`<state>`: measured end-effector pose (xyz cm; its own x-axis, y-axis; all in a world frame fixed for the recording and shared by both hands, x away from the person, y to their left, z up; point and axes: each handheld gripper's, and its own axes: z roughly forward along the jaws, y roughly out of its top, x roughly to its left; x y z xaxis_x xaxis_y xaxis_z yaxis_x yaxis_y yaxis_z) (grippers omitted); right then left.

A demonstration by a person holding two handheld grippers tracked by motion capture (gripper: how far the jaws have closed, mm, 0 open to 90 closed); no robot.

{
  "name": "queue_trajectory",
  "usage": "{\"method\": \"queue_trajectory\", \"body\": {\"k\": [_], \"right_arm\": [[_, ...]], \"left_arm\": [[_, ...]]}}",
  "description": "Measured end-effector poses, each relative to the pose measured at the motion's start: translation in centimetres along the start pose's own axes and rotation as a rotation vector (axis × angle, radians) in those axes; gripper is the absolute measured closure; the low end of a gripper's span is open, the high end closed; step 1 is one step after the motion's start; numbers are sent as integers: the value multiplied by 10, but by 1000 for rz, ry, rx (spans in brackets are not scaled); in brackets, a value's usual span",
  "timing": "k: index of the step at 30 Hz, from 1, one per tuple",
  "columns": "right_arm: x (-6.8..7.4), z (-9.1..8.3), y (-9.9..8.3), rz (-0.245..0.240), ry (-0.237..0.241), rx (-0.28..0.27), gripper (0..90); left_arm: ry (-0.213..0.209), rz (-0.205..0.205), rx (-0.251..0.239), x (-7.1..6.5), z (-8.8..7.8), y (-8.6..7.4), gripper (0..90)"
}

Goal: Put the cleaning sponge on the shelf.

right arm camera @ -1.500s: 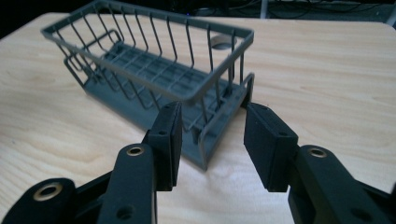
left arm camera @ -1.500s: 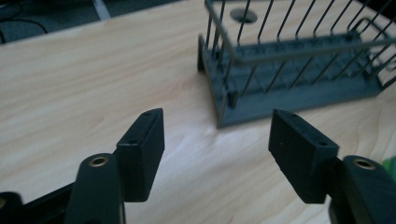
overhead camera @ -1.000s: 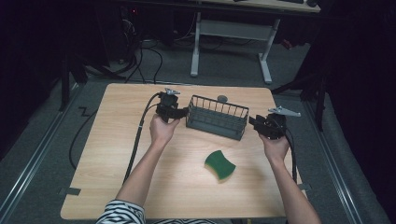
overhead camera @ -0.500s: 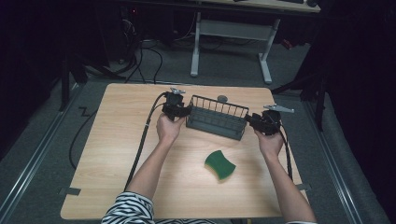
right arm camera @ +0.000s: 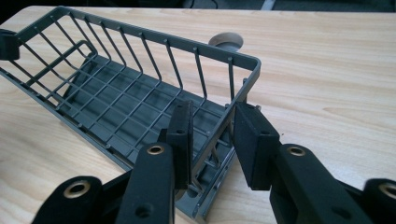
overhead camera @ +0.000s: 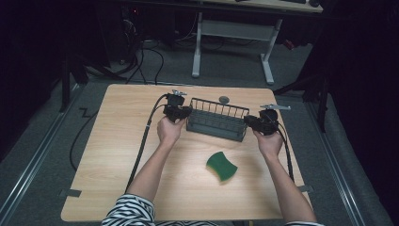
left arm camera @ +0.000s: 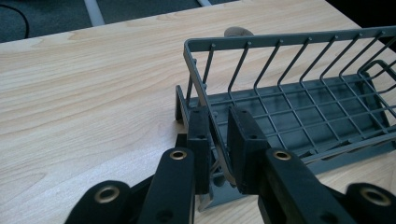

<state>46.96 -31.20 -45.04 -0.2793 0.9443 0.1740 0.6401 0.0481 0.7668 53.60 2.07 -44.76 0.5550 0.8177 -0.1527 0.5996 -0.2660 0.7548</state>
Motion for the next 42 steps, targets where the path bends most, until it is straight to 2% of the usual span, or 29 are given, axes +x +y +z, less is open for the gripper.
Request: {"method": "queue_trajectory", "body": {"k": [3,11,14,18,26,36,37,38,39,40,42], "right_arm": [[3,0,-1,-5,5,4,689],[20,-2,-4,-41,37,24,681],[29,-2,-6,-60,55,25,679],[38,-1,-8,-78,77,34,678],[56,-5,-13,-120,104,51,671],[68,-4,-15,-144,124,62,656],[68,-4,-15,-150,127,68,640],[70,-3,-15,-157,124,76,568],[69,-3,-16,-159,122,64,471],[68,-3,-16,-149,129,58,438],[65,-6,-16,-129,143,43,398]], "left_arm": [[17,29,16,-1,-4,-1,795],[15,29,4,8,-26,-19,793],[36,46,21,11,-35,-24,790],[31,27,13,15,-49,-35,787],[51,25,9,16,-69,-52,785],[69,17,9,19,-82,-62,771],[74,18,-4,19,-83,-63,771],[75,11,-15,20,-85,-63,712],[69,-1,-27,21,-87,-64,590],[55,-18,-50,24,-91,-65,547],[55,-25,-69,27,-96,-68,463]]}}
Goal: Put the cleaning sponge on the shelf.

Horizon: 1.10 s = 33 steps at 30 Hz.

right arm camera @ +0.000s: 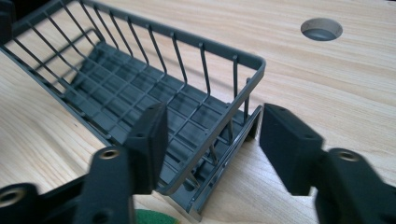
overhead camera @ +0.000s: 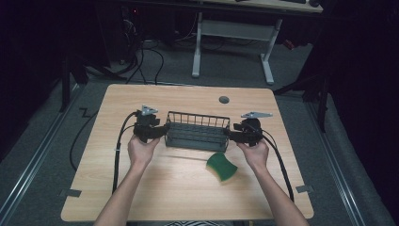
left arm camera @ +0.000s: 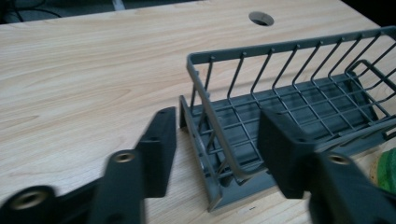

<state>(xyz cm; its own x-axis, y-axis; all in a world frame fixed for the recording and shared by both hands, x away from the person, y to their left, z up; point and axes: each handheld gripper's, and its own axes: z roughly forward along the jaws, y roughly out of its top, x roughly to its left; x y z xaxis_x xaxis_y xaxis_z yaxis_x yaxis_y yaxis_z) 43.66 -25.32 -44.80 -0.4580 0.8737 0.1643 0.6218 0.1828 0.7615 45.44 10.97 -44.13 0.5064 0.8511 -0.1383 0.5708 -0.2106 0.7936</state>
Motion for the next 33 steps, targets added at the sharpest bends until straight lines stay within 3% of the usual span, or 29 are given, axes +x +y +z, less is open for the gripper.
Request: {"method": "queue_trajectory", "body": {"k": [4,9,11,14,17,22,26,27,33], "right_arm": [[-5,-11,-6,21,-4,-69,359],[-13,-21,-15,40,10,-35,299],[-12,-23,-16,32,6,-35,308],[-9,-31,-22,7,-23,-45,316],[-10,-35,-23,31,-4,-58,313],[-8,-45,-22,27,-2,-106,315],[-4,-54,-24,-11,-21,-135,322],[-1,-60,-31,-59,-45,-174,324],[8,-63,-56,-103,-27,-107,310]], "left_arm": [[-15,-11,-47,6,-14,-7,375],[-2,-30,-78,13,-29,-26,341],[8,-30,-81,14,-32,-30,344],[22,-46,-94,20,-41,-50,346],[38,-54,-78,25,-43,-62,346],[60,-65,-52,29,-44,-81,346],[102,-60,-21,33,-43,-102,348],[118,-56,-10,34,-42,-108,347],[159,-63,12,36,-39,-127,341]]}}
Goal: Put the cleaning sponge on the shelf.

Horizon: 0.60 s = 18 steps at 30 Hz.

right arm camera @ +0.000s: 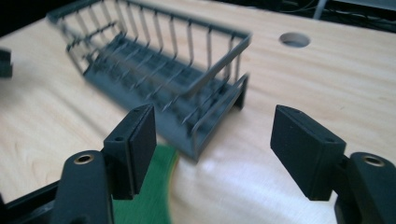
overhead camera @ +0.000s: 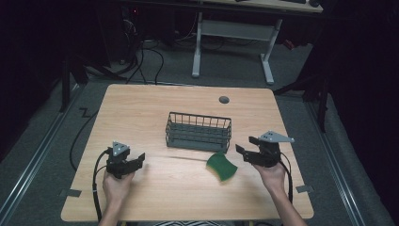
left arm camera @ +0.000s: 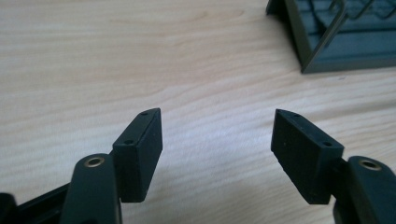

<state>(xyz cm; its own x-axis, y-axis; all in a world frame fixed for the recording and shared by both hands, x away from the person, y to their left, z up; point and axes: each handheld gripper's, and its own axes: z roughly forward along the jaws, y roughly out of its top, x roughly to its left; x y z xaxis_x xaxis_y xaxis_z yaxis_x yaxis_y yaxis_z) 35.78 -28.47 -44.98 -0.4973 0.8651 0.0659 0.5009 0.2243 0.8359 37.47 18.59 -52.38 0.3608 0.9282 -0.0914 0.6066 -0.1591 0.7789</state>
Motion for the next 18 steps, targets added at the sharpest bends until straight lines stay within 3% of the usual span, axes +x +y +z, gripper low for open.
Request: {"method": "queue_trajectory", "body": {"k": [1,2,4,7,10,12,18], "right_arm": [[0,0,0,0,0,0,310],[6,3,-11,-13,15,31,294],[12,9,-21,-18,32,64,278],[18,15,-29,-24,39,94,263],[30,29,-40,-28,74,133,232],[37,35,-42,-33,88,148,219],[49,50,-41,-50,90,178,191]], "left_arm": [[0,0,0,0,0,0,341],[10,-4,3,0,1,-3,340],[26,-11,41,0,7,-10,338],[40,-5,42,-2,7,-10,321],[62,27,54,-6,9,-10,303],[71,47,60,-9,10,-9,284],[61,46,61,-9,10,-9,274]]}}
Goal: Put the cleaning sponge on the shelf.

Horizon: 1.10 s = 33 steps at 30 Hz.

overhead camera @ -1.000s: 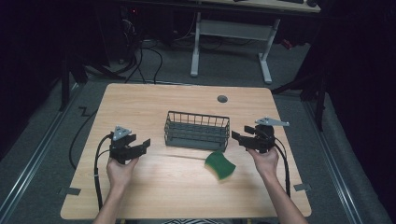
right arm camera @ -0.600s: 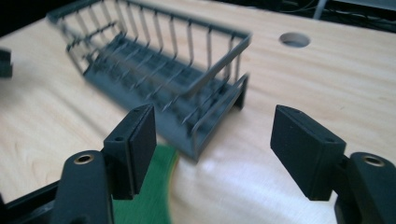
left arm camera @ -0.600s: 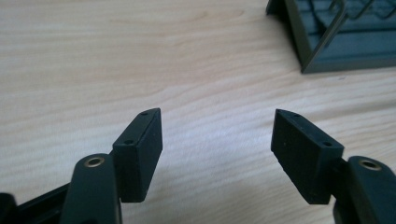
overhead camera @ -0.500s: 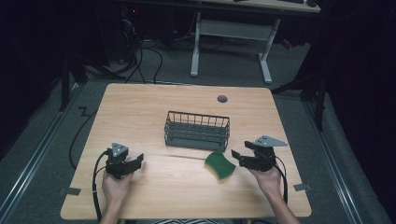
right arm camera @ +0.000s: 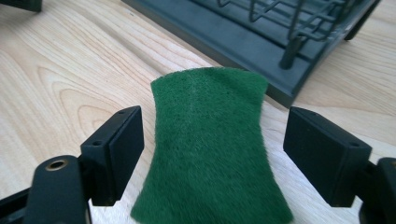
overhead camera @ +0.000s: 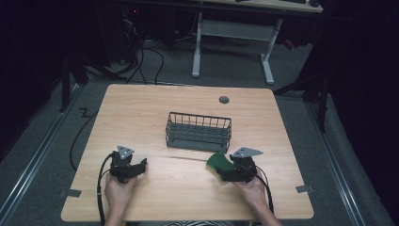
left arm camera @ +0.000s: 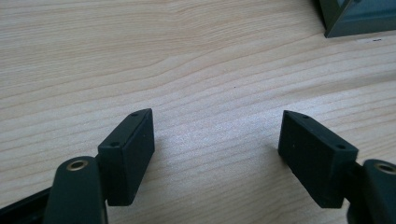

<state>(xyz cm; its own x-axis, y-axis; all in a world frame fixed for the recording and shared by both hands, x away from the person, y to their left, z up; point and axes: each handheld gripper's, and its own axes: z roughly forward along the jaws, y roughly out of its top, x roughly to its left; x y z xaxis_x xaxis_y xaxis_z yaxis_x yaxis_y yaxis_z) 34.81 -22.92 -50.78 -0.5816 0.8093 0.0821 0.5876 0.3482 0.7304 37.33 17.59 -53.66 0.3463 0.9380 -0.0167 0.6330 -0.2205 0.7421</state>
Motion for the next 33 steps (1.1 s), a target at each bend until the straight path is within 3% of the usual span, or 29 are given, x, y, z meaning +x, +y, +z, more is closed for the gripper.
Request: {"method": "queue_trajectory", "body": {"k": [7,9,13,20,24,31,33], "right_arm": [[4,12,-2,-7,-5,54,180],[6,14,-3,-29,-26,76,210],[6,17,-7,-28,-42,86,248],[4,15,-7,-23,-32,74,258],[3,9,-7,-25,-17,35,260],[1,-4,-6,-16,18,20,263],[1,-12,-5,-35,8,21,265]], "left_arm": [[0,0,0,0,0,0,273],[-1,0,0,0,0,0,273],[-2,-1,0,0,0,0,274],[-9,-9,-3,1,0,0,273],[-12,-9,-3,2,0,0,271],[-9,-5,-1,1,0,0,271],[-9,-5,-1,1,0,0,271]]}}
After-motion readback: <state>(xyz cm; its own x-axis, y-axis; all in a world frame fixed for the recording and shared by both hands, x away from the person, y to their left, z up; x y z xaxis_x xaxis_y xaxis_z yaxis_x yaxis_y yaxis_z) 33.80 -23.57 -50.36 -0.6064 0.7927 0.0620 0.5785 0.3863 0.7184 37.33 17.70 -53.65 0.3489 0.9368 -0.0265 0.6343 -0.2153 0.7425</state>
